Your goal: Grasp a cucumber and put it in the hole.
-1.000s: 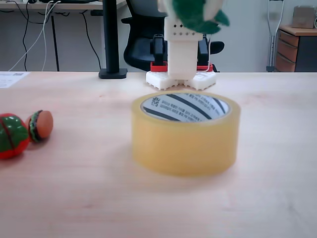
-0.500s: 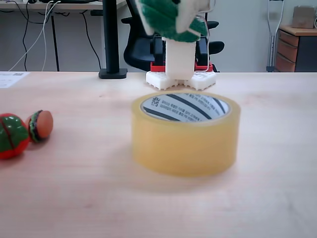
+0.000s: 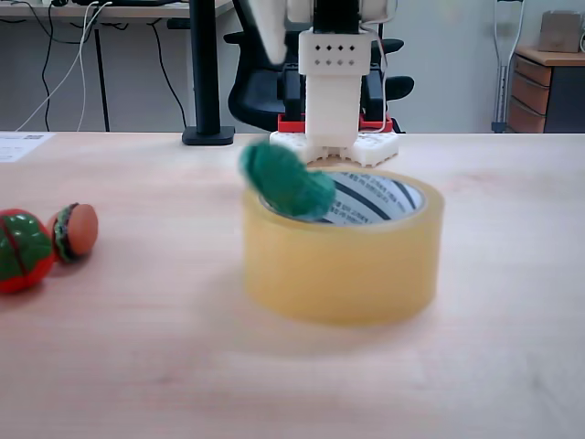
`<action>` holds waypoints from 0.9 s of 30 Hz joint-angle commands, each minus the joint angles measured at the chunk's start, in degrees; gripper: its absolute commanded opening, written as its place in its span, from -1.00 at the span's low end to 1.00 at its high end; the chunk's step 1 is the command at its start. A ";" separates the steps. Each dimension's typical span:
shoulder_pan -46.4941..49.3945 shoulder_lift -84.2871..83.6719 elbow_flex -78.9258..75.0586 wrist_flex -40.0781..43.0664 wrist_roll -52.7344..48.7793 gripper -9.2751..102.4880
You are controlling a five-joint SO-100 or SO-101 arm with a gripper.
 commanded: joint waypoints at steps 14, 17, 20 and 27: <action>-0.09 10.72 2.20 -1.05 0.35 -0.07; -0.09 10.37 2.29 -1.05 0.35 -0.13; 0.09 8.35 2.20 -1.23 1.32 -0.15; 2.02 0.09 0.44 -5.01 17.23 -0.19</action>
